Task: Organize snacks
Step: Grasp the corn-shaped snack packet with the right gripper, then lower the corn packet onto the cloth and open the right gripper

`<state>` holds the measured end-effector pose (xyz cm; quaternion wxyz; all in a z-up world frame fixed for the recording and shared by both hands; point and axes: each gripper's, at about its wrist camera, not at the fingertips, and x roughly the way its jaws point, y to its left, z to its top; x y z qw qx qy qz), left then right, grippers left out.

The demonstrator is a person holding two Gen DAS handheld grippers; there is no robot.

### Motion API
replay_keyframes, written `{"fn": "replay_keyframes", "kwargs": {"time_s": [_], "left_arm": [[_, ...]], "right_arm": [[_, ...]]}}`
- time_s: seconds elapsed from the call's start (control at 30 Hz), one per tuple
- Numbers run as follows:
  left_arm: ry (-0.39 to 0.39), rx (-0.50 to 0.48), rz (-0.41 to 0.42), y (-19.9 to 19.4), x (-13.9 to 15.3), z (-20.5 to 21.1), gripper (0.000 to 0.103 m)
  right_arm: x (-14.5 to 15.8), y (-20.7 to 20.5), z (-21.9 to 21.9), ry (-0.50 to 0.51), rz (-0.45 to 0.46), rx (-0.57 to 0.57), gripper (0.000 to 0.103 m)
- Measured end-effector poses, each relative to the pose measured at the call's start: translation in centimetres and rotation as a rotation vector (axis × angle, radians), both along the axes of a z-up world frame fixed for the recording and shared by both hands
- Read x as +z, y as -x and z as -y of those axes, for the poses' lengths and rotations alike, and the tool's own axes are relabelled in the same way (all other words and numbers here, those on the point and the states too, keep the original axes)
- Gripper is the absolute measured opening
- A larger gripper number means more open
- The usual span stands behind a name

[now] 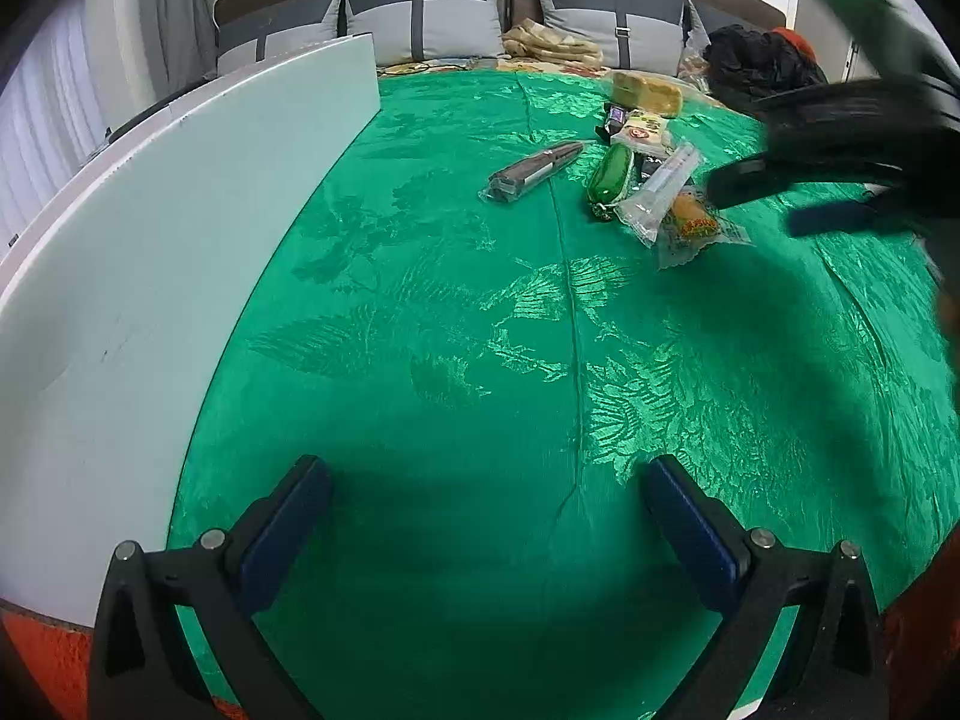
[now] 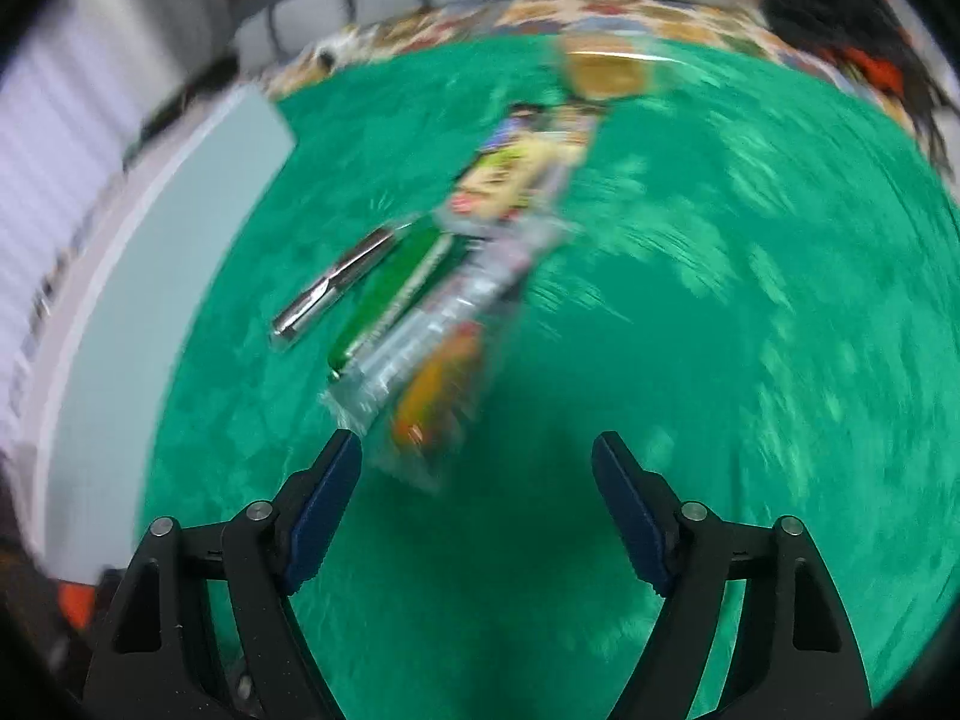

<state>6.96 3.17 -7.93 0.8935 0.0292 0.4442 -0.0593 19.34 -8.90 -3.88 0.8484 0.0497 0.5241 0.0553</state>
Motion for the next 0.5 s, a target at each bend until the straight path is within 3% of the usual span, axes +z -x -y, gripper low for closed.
{"fn": "replay_keyframes", "kwargs": {"time_s": [0.07, 0.1, 0.17, 0.23, 0.33, 0.5], "left_arm": [[0.0, 0.003, 0.0, 0.1, 0.0, 0.0, 0.103], [0.0, 0.003, 0.0, 0.1, 0.0, 0.0, 0.103], [0.0, 0.004, 0.001, 0.1, 0.0, 0.1, 0.103], [0.0, 0.005, 0.003, 0.1, 0.0, 0.1, 0.103], [0.001, 0.01, 0.007, 0.1, 0.0, 0.1, 0.103], [0.001, 0.015, 0.013, 0.1, -0.1, 0.1, 0.103]], "right_arm": [[-1.1, -1.4, -1.2, 0.03, -0.04, 0.015, 0.064], [-1.5, -1.8, -1.4, 0.031, -0.055, 0.019, 0.052], [-2.4, -2.3, -1.5, 0.028, -0.086, 0.021, 0.048], [-2.4, -2.2, -1.3, 0.004, -0.075, 0.02, 0.037], [-2.3, -1.3, -0.1, -0.029, -0.08, 0.026, 0.031], [-1.3, 2.2, 4.2, -0.039, -0.049, 0.007, 0.029]]}}
